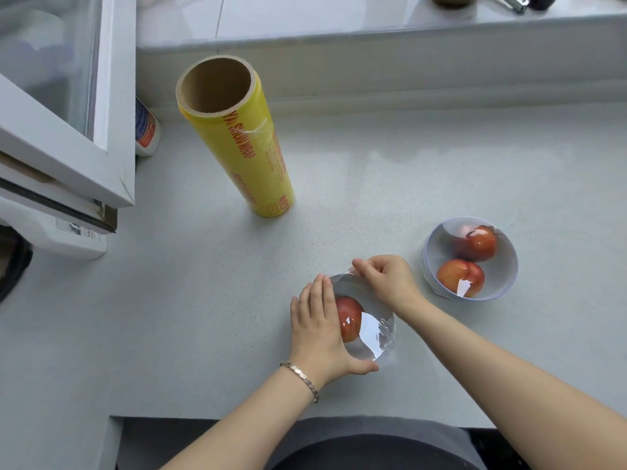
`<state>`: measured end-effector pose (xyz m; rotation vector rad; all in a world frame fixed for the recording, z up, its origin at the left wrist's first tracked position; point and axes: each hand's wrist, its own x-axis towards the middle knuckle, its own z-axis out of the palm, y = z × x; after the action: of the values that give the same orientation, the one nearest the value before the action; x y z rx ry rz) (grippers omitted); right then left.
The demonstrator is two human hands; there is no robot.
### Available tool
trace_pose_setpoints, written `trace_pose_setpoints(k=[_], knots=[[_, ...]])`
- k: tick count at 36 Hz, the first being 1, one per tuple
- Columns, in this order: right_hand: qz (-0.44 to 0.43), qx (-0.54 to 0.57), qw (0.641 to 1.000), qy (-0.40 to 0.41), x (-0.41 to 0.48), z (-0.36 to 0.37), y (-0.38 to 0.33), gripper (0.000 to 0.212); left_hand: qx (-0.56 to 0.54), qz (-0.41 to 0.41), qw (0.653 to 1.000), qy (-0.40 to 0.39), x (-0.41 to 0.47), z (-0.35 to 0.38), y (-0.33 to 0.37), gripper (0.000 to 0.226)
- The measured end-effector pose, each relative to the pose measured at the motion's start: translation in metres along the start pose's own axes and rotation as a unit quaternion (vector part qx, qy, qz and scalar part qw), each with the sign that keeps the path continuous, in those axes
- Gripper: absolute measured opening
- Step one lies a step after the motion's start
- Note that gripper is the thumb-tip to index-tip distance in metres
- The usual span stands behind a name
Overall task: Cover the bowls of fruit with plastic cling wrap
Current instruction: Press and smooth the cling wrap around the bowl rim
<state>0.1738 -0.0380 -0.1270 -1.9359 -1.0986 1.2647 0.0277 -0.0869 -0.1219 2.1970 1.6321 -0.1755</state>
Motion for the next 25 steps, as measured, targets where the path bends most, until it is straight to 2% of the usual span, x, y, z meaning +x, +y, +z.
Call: trace_pose_setpoints(k=[5, 10, 13, 16, 19, 21, 23, 25], knots=[[0.029, 0.084, 0.996, 0.023, 0.005, 0.000, 0.003, 0.030, 0.005, 0.002, 1.000, -0.012, -0.001, 0.000, -0.001, 0.142], [0.067, 0.086, 0.994, 0.026, 0.012, 0.002, 0.009, 0.044, 0.017, 0.007, 1.000, -0.014, 0.000, 0.000, -0.002, 0.142], [0.090, 0.098, 0.991, 0.008, 0.012, 0.003, 0.010, 0.032, 0.021, 0.007, 1.000, -0.010, 0.000, 0.000, -0.001, 0.143], [0.113, 0.090, 0.990, 0.001, 0.012, 0.004, 0.010, 0.034, 0.026, 0.007, 1.000, -0.012, 0.000, -0.001, 0.000, 0.143], [0.171, 0.067, 0.981, -0.059, 0.015, -0.006, 0.005, 0.034, 0.029, 0.005, 0.999, -0.015, 0.000, -0.002, 0.001, 0.143], [0.196, 0.010, 0.976, -0.096, 0.015, -0.013, 0.001, 0.045, 0.029, 0.006, 0.999, -0.013, 0.000, -0.002, 0.001, 0.143], [0.182, -0.034, 0.978, -0.092, 0.015, -0.017, 0.001, 0.049, 0.033, 0.007, 0.999, -0.009, -0.001, -0.002, 0.000, 0.144], [0.116, -0.061, 0.990, -0.058, 0.016, -0.021, 0.003, 0.033, 0.033, 0.005, 0.999, -0.007, -0.001, -0.002, 0.000, 0.144]])
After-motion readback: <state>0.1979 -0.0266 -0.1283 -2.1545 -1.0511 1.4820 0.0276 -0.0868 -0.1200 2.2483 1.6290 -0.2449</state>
